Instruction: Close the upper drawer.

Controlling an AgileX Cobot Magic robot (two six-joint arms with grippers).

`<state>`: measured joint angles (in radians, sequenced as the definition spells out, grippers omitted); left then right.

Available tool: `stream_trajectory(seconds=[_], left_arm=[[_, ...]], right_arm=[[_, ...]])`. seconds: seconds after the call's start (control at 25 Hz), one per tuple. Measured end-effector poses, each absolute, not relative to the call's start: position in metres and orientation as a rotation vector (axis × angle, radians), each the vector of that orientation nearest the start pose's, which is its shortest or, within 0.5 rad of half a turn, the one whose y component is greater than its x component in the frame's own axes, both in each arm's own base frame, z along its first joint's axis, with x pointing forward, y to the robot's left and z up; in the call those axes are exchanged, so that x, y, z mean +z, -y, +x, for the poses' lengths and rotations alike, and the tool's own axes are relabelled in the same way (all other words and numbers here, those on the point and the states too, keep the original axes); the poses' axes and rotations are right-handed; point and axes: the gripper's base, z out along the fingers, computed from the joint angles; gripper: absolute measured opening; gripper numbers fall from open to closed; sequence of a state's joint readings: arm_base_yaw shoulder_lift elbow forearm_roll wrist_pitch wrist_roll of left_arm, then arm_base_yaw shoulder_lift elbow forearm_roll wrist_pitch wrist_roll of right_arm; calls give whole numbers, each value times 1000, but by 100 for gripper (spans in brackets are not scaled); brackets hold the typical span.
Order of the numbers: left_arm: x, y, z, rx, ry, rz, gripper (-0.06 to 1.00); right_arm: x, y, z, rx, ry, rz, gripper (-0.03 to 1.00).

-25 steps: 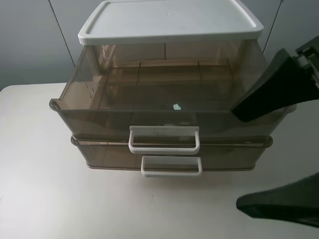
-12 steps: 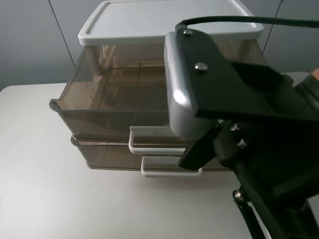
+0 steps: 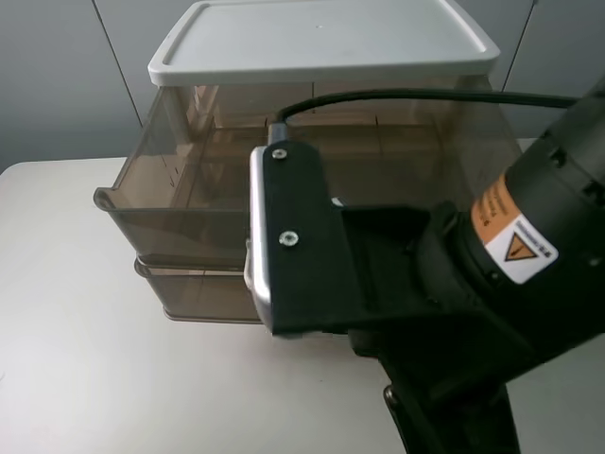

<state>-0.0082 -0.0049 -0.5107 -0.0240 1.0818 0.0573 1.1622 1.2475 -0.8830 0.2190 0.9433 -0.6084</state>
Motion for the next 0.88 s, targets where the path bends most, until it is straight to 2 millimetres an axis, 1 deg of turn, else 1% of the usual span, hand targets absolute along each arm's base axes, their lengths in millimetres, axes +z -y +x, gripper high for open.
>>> stream_trajectory(seconds=[0.12,0.32,0.52,0.72,0.88], left_arm=[[279,2,-8,2,-2048,69,74],[279,2,-8,2,-2048,69,74],[279,2,-8,2,-2048,69,74],[279,2,-8,1,-2048,67,74],[279,2,-8,1,-2048,67,74]], right_arm=[[267,-214,73,351,-1862,-2124,70],[260,-215,81,225,-1928,-2067,70],[259,-213,86,146,-1969,-2020,70],[259,-213,87,145,-1986,-1991,70],[261,-218,91,146,-1917,-1952,70]])
